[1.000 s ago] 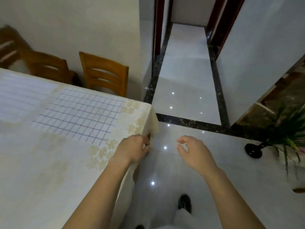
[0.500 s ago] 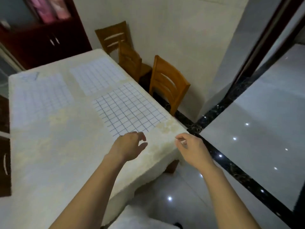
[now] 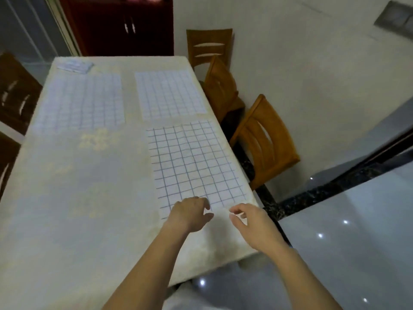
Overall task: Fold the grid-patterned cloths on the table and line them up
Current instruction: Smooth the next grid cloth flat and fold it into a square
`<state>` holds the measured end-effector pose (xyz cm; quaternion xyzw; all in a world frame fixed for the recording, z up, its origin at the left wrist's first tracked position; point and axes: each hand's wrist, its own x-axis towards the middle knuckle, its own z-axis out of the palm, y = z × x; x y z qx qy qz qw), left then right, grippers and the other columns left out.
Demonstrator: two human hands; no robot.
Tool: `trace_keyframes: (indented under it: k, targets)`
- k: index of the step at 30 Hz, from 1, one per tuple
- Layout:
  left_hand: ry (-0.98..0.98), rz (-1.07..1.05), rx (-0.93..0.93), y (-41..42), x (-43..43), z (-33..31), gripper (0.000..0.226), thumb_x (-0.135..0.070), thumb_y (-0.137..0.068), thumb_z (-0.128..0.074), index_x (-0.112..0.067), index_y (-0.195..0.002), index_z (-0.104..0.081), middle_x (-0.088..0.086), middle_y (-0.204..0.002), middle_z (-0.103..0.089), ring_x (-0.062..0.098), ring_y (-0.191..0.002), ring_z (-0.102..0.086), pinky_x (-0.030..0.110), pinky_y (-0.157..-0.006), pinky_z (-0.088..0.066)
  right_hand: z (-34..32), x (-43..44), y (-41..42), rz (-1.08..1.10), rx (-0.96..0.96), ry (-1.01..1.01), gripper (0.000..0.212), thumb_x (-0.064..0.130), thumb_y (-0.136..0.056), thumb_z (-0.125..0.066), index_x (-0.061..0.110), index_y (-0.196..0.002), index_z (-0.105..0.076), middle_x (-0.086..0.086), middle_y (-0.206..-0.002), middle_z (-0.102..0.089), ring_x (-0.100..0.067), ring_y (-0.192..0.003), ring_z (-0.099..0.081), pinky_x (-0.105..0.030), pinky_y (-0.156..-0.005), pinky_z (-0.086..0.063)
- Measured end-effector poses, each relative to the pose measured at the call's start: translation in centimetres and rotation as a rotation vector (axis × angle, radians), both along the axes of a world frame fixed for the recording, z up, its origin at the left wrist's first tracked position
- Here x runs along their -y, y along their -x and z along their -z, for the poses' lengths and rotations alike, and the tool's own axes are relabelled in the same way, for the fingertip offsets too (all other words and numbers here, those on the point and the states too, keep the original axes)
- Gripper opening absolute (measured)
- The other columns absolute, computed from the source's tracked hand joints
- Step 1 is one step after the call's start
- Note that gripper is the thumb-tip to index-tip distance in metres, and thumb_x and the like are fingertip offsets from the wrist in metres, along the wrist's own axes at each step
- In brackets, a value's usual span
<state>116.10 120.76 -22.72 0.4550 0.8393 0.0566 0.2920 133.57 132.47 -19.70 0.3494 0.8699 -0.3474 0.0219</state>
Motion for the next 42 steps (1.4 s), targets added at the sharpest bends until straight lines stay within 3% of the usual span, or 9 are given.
trace_keyframes:
  k: [3,7,15,20,25,30,33,37,42]
  targets:
    - [-0.012,0.009,0.037,1.0,-4.3,0.7,0.046,-0.054,-0.101,-0.047,-0.029,-0.14,-0.05,0.0,-0.141,-0.055,0.025,-0.129,-0.051,0.043,-0.105,-0.042,0.5,-3.9,0.7,0.066,0.027,-0.015,0.024,0.038,-0.099,-0.056,0.032,-0.121,-0.061,0.018,-0.112,-0.06,-0.002,-0.103,-0.058,-0.008,-0.075,-0.04]
    - [-0.079,-0.178,-0.039,3.5,-4.9,2.9,0.06,-0.052,-0.1,-0.051,-0.024,-0.151,-0.036,0.004,-0.153,-0.043,0.029,-0.138,-0.043,0.044,-0.111,-0.037,2.3,-6.0,3.8,0.05,0.025,-0.019,0.04,0.038,-0.1,-0.053,0.024,-0.138,-0.053,0.006,-0.136,-0.056,-0.009,-0.12,-0.053,-0.02,-0.097,-0.042]
    - [0.055,-0.468,0.02,8.4,-4.0,10.2,0.102,-0.058,-0.095,-0.057,-0.025,-0.16,0.014,0.0,-0.168,0.021,0.036,-0.154,0.018,0.051,-0.125,0.003,10.7,-7.2,14.8,-0.329,0.18,-0.133,0.066,0.042,-0.103,-0.043,0.021,-0.159,-0.014,0.004,-0.166,-0.001,-0.021,-0.153,-0.006,-0.039,-0.124,-0.015]
    - [0.105,-0.447,0.031,6.9,-1.5,12.6,0.108,-0.065,-0.091,-0.056,-0.029,-0.158,0.021,-0.006,-0.165,0.029,0.026,-0.152,0.026,0.047,-0.125,0.009,14.2,-8.3,13.4,-0.552,0.438,-0.178,0.07,0.053,-0.103,-0.029,0.03,-0.157,0.011,0.003,-0.162,0.025,-0.023,-0.152,0.016,-0.042,-0.124,0.0]
    - [0.081,-0.475,0.02,6.4,-0.8,12.9,0.117,-0.065,-0.084,-0.066,-0.031,-0.16,0.016,-0.009,-0.165,0.026,0.027,-0.154,0.02,0.051,-0.125,0.007,15.6,-8.3,10.3,-0.601,0.421,-0.287,0.07,0.056,-0.103,-0.018,0.03,-0.153,0.023,0.005,-0.158,0.035,-0.023,-0.148,0.028,-0.043,-0.123,0.01]
    - [-0.001,-0.461,-0.164,7.5,-3.3,11.9,0.12,-0.074,-0.066,-0.076,-0.031,-0.158,-0.012,0.006,-0.164,-0.015,0.035,-0.151,-0.016,0.053,-0.125,-0.001,15.5,-6.8,10.4,-0.492,0.351,-0.349,0.064,0.051,-0.103,-0.025,0.028,-0.158,-0.002,-0.001,-0.166,0.007,-0.028,-0.153,0.004,-0.042,-0.124,-0.004]
    - [-0.022,-0.452,-0.182,9.0,-4.3,12.6,0.113,-0.081,-0.081,-0.053,-0.025,-0.162,0.001,0.007,-0.17,0.007,0.035,-0.156,0.005,0.052,-0.126,0.001,14.6,-6.2,12.6,-0.331,0.236,-0.398,0.057,0.043,-0.099,-0.043,0.022,-0.151,-0.032,-0.009,-0.147,-0.038,-0.028,-0.135,-0.035,-0.039,-0.115,-0.029]
    - [0.073,-0.351,-0.139,9.1,-2.2,14.9,0.114,-0.088,-0.083,-0.031,-0.024,-0.155,0.028,0.004,-0.163,0.033,0.029,-0.15,0.029,0.05,-0.126,0.006,15.1,-6.2,14.5,-0.371,0.363,-0.307,0.074,0.052,-0.102,-0.035,0.02,-0.159,0.0,-0.01,-0.166,0.006,-0.032,-0.152,0.002,-0.043,-0.124,-0.006]
    - [0.049,-0.302,-0.141,9.8,-0.2,15.1,0.127,-0.09,-0.073,-0.047,-0.029,-0.155,0.028,-0.003,-0.163,0.032,0.027,-0.152,0.025,0.051,-0.125,0.008,15.7,-4.2,14.2,-0.44,0.517,-0.264,0.078,0.06,-0.101,-0.019,0.021,-0.154,0.023,-0.006,-0.157,0.035,-0.033,-0.148,0.026,-0.046,-0.123,0.008]
